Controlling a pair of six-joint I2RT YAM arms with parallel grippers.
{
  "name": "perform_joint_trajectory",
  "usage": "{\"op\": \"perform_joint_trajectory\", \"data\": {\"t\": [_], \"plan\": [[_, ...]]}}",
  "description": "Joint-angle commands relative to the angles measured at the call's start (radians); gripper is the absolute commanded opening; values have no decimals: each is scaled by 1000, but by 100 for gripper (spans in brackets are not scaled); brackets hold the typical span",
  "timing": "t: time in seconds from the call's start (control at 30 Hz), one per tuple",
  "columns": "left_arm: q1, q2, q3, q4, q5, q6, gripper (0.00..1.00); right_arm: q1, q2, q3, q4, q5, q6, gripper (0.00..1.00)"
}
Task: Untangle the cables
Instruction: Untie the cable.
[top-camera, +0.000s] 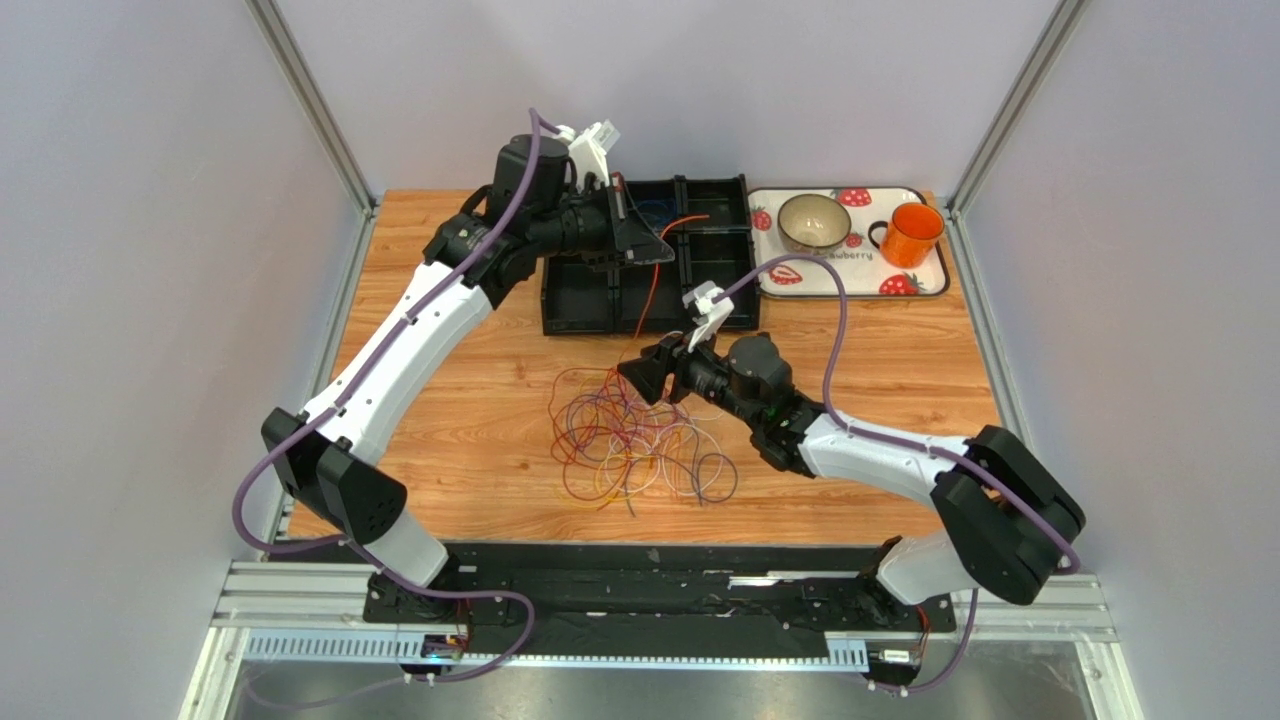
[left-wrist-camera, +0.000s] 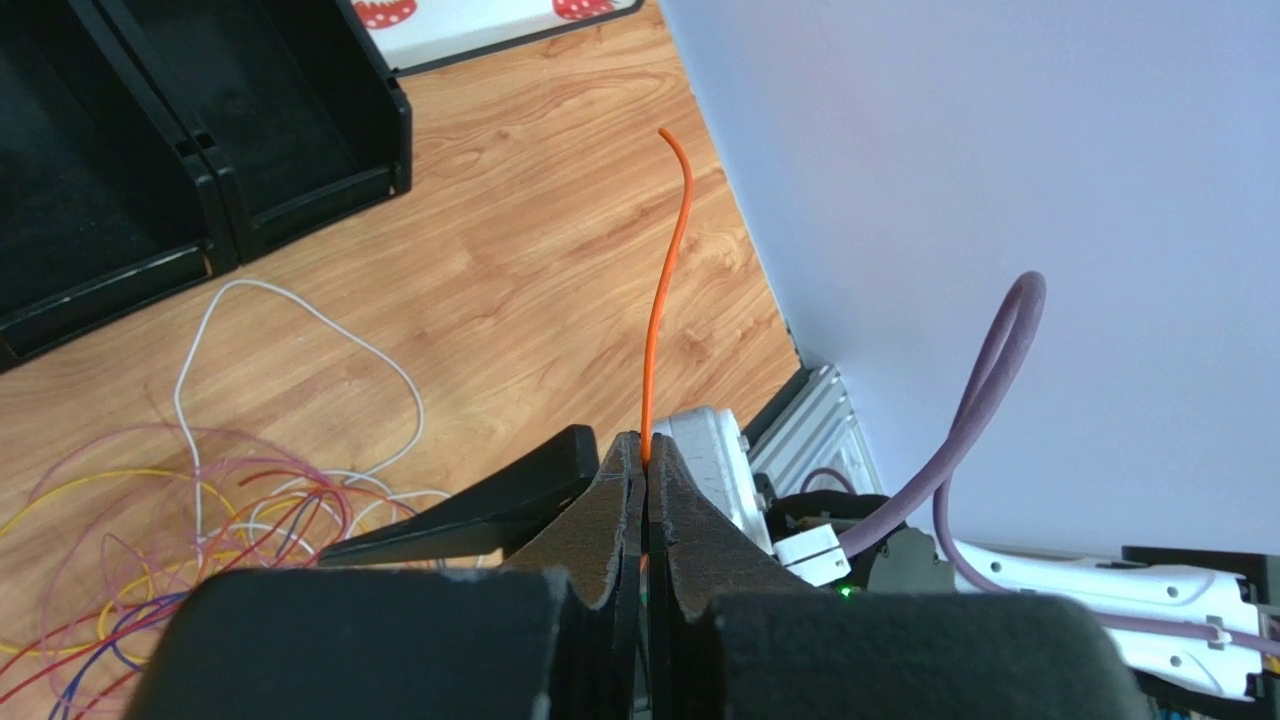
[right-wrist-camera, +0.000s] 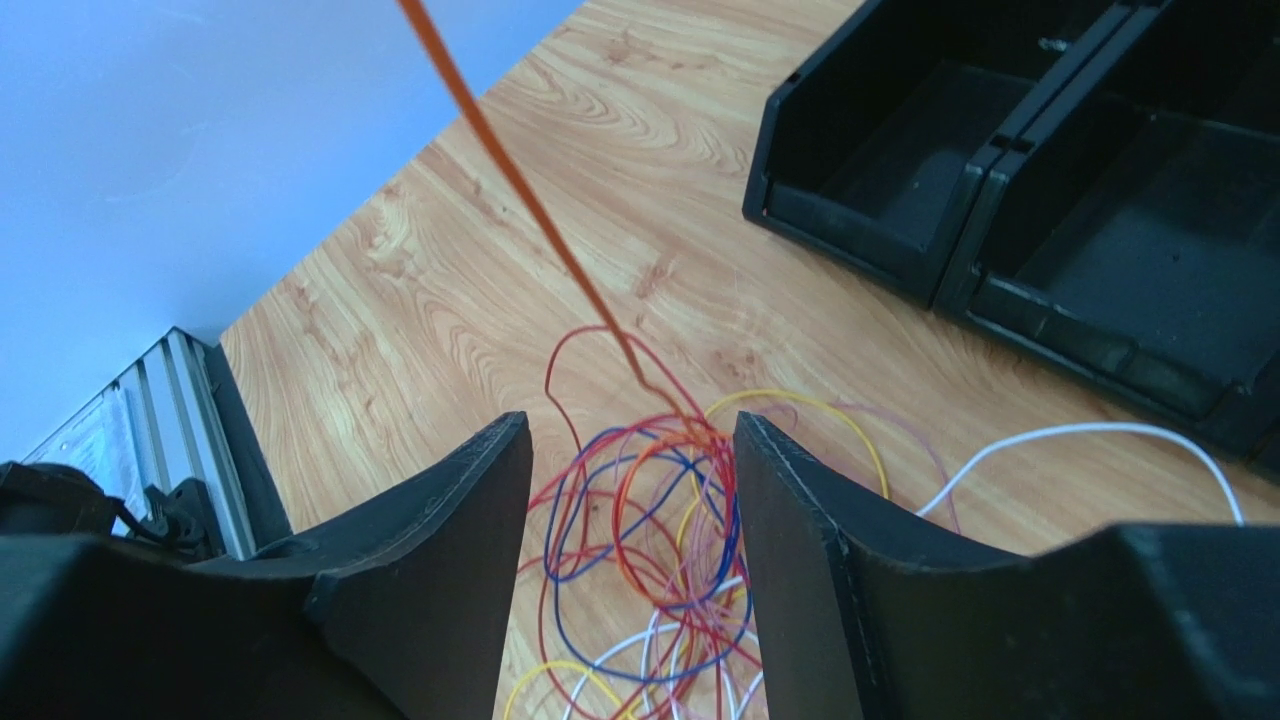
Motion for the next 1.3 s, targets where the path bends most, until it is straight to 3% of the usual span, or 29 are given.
{"op": "perform_joint_trajectory", "data": {"t": [0.0,0.47,0.63,0.83,0.93,0.97,1.07,1.27], "plan": [[4,-8,43,41,23,-28,0,13,50,77,107,31,-34,56],[4,14,131,46,48,-70,0,24,113,95,135,69,-43,45],[4,24,180,7,48,-58,0,25,102,100,110,72,-50,21],[6,17,189,-12,43,-22,0,25,56,135,-2,69,-37,3],[6,3,180,-80,-16,33,37,25,2,207,-155,77,-32,0],[7,-5,174,-109,-86,62,69,27,-16,242,-195,84,-34,0],[7,-72,70,-167,-215,85,83,25,-71,296,-345,145,-38,0],[7,-282,-268,-42,-283,70,86,24,-87,405,-580,299,-20,0]]}}
